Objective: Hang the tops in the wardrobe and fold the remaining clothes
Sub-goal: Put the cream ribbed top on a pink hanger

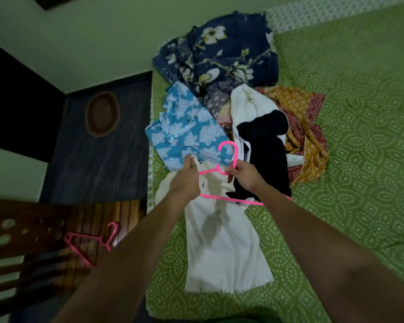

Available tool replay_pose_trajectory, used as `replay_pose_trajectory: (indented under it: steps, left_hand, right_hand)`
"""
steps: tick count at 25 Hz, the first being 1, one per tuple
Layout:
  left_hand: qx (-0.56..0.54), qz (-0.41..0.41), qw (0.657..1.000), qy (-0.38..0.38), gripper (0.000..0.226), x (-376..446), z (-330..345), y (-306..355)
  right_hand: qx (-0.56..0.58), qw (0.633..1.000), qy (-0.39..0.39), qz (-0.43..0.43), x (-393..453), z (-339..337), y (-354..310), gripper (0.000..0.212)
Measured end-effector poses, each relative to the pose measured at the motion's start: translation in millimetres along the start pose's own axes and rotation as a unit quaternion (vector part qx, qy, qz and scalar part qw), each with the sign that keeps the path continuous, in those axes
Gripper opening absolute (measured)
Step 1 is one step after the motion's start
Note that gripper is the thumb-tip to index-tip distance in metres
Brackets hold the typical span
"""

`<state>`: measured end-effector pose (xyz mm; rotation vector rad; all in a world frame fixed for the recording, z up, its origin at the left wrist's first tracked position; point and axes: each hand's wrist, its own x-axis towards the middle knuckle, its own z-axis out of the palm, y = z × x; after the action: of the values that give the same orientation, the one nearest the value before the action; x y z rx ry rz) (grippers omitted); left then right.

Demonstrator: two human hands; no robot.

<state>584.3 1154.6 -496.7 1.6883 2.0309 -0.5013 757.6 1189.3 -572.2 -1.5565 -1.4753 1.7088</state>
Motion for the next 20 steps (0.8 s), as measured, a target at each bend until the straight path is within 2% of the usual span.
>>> replay_pose_trajectory:
  steps: [3,5,7,9,11,12,13,14,15,16,17,18,20]
  left_hand:
    - [0.0,0.052,0.998,0.022,0.092,-34.5,-1.0,18.3]
    - [-0.059,0.068,0.995,0.043,0.082,-57.1,-9.1,21.7]
    - [-0.13,0.073,0.979,0.14,0.058,-73.5,-31.3,10.4]
    - [-0.089,0.094,0.967,0.219,0.046,-79.5,-60.6,-8.4]
    - [-0.041,0.136,0.97,0.2,0.037,-80.0,-86.3,-23.3]
    - [-0.052,0.159,0.97,0.176,0.033,-82.1,-95.2,-25.7]
    - [-0.08,0.181,0.967,0.159,0.029,-84.7,-101.1,-25.5]
    - [-0.108,0.196,0.963,0.153,0.027,-89.9,-105.8,-23.6]
    - [-0.12,0.204,0.958,0.162,0.026,-94.7,-109.0,-22.1]
    - [-0.118,0.211,0.953,0.182,0.027,-101.8,-113.1,-20.6]
    - [-0.114,0.217,0.948,0.205,0.027,-108.9,-117.8,-19.6]
    - [-0.112,0.227,0.941,0.226,0.025,-116.6,-124.1,-18.8]
    - [-0.095,0.251,0.93,0.253,0.021,-133.1,-140.5,-17.4]
  right_hand:
    - [-0.001,0.999,0.007,-0.038,-22.5,13.2,-27.0,0.024]
    - [-0.002,0.997,0.009,-0.071,-35.2,17.3,-47.8,0.024]
    - [0.011,0.995,0.018,-0.098,-49.3,12.6,-71.3,0.024]
    - [0.004,0.991,0.018,-0.129,-61.2,3.4,-93.0,0.027]
    - [0.013,0.986,0.006,-0.168,-72.8,-1.9,-110.9,0.026]
    - [0.03,0.983,0.009,-0.18,-79.4,-1.3,-118.0,0.022]
    - [0.045,0.98,0.031,-0.19,-85.7,1.1,-123.1,0.02]
    - [0.039,0.974,0.096,-0.203,-92.5,5.3,-125.1,0.026]
    - [0.012,0.958,0.195,-0.212,-100.9,11.1,-123.9,0.037]
    - [-0.03,0.929,0.292,-0.225,-112.1,16.0,-122.1,0.043]
    - [-0.072,0.9,0.349,-0.252,-123.2,21.5,-122.4,0.043]
    - [-0.114,0.889,0.341,-0.282,-132.6,27.1,-124.9,0.04]
    - [-0.17,0.904,0.24,-0.309,-148.0,40.0,-137.9,0.036]
